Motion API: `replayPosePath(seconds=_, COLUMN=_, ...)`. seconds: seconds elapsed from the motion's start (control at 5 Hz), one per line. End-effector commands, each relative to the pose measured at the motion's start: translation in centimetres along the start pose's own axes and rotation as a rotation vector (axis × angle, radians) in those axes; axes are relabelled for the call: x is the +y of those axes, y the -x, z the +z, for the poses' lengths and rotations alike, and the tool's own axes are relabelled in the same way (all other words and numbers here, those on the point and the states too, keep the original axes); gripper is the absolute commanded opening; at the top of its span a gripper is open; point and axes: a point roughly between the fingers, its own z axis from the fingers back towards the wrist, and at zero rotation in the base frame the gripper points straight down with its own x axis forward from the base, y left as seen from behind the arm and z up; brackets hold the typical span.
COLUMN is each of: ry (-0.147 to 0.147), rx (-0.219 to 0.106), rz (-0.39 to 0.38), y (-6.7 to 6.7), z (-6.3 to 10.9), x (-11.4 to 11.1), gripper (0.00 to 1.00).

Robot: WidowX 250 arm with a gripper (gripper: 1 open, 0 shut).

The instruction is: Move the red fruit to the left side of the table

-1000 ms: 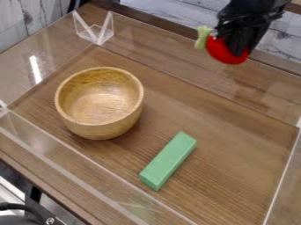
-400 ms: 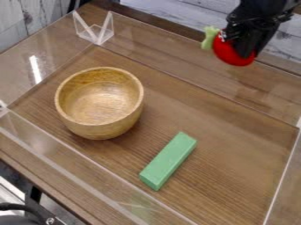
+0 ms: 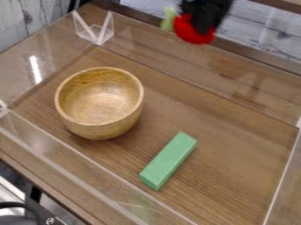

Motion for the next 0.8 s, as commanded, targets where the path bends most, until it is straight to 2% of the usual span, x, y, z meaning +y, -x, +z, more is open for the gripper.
replayPosePath(seconds=0.0, ry=0.052, rx=-0.02, rz=-0.035, y=-2.1, z=0.6, x=0.3, gripper=0.0)
replayPosePath(seconds=0.4, ry=0.062, rx=-0.041, rz=-0.16, y=-5.2, z=-3.3, x=-0.1, gripper=0.0)
replayPosePath(seconds=0.6, ry=0.026, rx=-0.064, rz=-0.083, y=-7.3, z=-4.1, x=0.0, gripper=0.0)
